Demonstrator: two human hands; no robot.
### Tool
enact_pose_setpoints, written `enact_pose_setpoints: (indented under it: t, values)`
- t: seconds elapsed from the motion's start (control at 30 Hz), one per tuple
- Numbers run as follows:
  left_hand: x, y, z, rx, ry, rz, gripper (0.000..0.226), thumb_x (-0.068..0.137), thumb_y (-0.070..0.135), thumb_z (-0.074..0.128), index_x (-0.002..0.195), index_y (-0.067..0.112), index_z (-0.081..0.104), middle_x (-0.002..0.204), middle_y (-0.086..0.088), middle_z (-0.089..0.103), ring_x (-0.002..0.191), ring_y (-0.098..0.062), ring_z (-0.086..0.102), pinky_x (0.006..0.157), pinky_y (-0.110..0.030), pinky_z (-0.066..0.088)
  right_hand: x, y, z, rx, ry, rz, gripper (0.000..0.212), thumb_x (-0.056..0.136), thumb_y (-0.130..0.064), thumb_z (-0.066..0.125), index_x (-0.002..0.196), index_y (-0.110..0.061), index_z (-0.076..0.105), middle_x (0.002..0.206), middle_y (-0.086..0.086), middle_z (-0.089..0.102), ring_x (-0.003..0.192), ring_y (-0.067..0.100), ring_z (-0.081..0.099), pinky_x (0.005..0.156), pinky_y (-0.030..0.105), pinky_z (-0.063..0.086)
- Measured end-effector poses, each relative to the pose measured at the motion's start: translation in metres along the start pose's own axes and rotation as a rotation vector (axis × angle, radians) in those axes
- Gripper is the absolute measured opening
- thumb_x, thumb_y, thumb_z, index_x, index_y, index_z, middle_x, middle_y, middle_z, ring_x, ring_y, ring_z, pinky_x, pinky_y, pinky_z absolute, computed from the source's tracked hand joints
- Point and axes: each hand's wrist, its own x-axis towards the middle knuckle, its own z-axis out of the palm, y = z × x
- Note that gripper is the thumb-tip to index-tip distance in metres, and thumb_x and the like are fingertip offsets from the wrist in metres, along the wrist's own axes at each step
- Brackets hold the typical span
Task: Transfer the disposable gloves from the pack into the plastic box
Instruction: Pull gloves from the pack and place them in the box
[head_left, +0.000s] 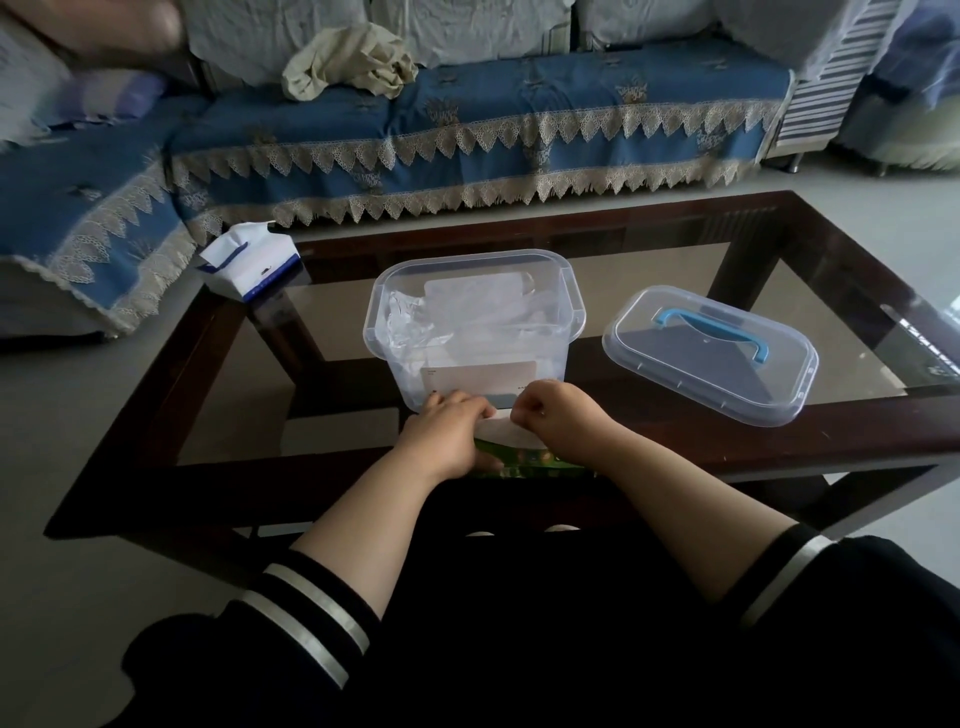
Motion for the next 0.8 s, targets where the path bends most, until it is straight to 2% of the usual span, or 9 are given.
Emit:
enact_pose_setpoints:
  t: [0.13, 0.2, 0.27, 0.37, 0.47, 0.57, 0.63, 0.7, 0.8]
  values:
    - [0.0, 0.001, 0.001, 0.017, -0.006, -0.013, 0.066, 0.072, 0.046, 0.081, 0.128, 0.03, 0.05, 0.138, 0.005, 0.044, 0.132, -0.022, 0.032, 0.105, -0.047, 0.037, -0.002, 0.002, 0.001, -0.041, -0.039, -0.044, 0.025, 0.083, -0.028, 0.071, 0.106, -0.017, 0.069, 0.114, 0.001, 0.057, 0.107, 0.018, 0.053, 0.094, 0.035, 0.044]
    - [-0.001, 0.001, 0.001, 0.009, -0.008, -0.017, 0.067, 0.072, 0.046, 0.081, 0.129, 0.029, 0.049, 0.138, 0.005, 0.043, 0.132, -0.022, 0.03, 0.105, -0.048, 0.037, -0.003, 0.0, 0.003, -0.106, -0.022, -0.073, 0.02, 0.082, -0.028, 0.073, 0.1, -0.02, 0.073, 0.115, 0.001, 0.058, 0.107, 0.02, 0.051, 0.094, 0.034, 0.042]
    - [-0.002, 0.0, 0.001, -0.018, -0.012, -0.015, 0.063, 0.072, 0.044, 0.081, 0.126, 0.03, 0.051, 0.138, 0.005, 0.043, 0.132, -0.022, 0.03, 0.105, -0.049, 0.037, -0.003, -0.004, 0.006, -0.088, 0.019, -0.088, 0.011, 0.083, -0.023, 0.07, 0.091, -0.016, 0.076, 0.107, 0.003, 0.062, 0.101, 0.021, 0.055, 0.088, 0.03, 0.042]
    - [-0.001, -0.001, 0.0, -0.057, -0.02, -0.01, 0.051, 0.073, 0.04, 0.081, 0.114, 0.032, 0.052, 0.135, 0.004, 0.045, 0.132, -0.024, 0.031, 0.105, -0.05, 0.036, -0.005, -0.008, 0.002, 0.074, 0.075, -0.046, 0.01, 0.083, -0.019, 0.071, 0.087, -0.01, 0.074, 0.093, 0.005, 0.07, 0.085, 0.014, 0.059, 0.081, 0.027, 0.044]
    - [0.001, 0.002, 0.0, -0.006, -0.039, -0.042, 0.066, 0.072, 0.043, 0.08, 0.126, 0.024, 0.047, 0.137, -0.002, 0.042, 0.136, -0.03, 0.029, 0.105, -0.052, 0.036, -0.011, -0.012, -0.01, 0.517, 0.167, -0.025, 0.007, 0.081, -0.016, 0.075, 0.08, -0.01, 0.072, 0.082, 0.008, 0.067, 0.078, 0.016, 0.057, 0.078, 0.029, 0.045]
    - [0.001, 0.003, 0.0, 0.078, -0.052, -0.06, 0.074, 0.074, 0.048, 0.078, 0.133, 0.02, 0.044, 0.138, -0.002, 0.041, 0.137, -0.029, 0.029, 0.106, -0.051, 0.036, -0.019, -0.019, -0.027, 0.856, 0.333, -0.103, 0.01, 0.071, -0.031, 0.073, 0.076, -0.021, 0.072, 0.082, 0.003, 0.069, 0.081, 0.019, 0.059, 0.08, 0.036, 0.048]
    - [0.0, 0.001, 0.001, 0.11, -0.047, -0.047, 0.074, 0.076, 0.051, 0.075, 0.138, 0.027, 0.042, 0.14, 0.0, 0.04, 0.137, -0.026, 0.03, 0.106, -0.051, 0.036, -0.025, -0.023, -0.038, 0.937, 0.432, -0.174, 0.012, 0.072, -0.03, 0.07, 0.081, -0.023, 0.073, 0.082, -0.006, 0.072, 0.085, 0.016, 0.064, 0.085, 0.036, 0.053]
    - [-0.001, 0.0, 0.001, 0.141, -0.023, -0.033, 0.075, 0.076, 0.055, 0.073, 0.139, 0.027, 0.043, 0.142, 0.0, 0.041, 0.135, -0.024, 0.032, 0.105, -0.05, 0.036, -0.028, -0.024, -0.045, 0.927, 0.535, -0.257, 0.01, 0.078, -0.02, 0.067, 0.088, -0.017, 0.07, 0.082, -0.011, 0.071, 0.084, 0.007, 0.064, 0.083, 0.026, 0.054]
    - [-0.007, 0.002, -0.006, 0.195, -0.021, -0.036, 0.078, 0.077, 0.056, 0.072, 0.139, 0.018, 0.044, 0.138, -0.003, 0.046, 0.129, -0.024, 0.042, 0.1, -0.042, 0.041, -0.029, -0.024, -0.047, 0.849, 0.649, -0.351, 0.016, 0.084, -0.004, 0.065, 0.091, -0.018, 0.068, 0.091, -0.005, 0.067, 0.088, 0.003, 0.063, 0.083, 0.02, 0.051]
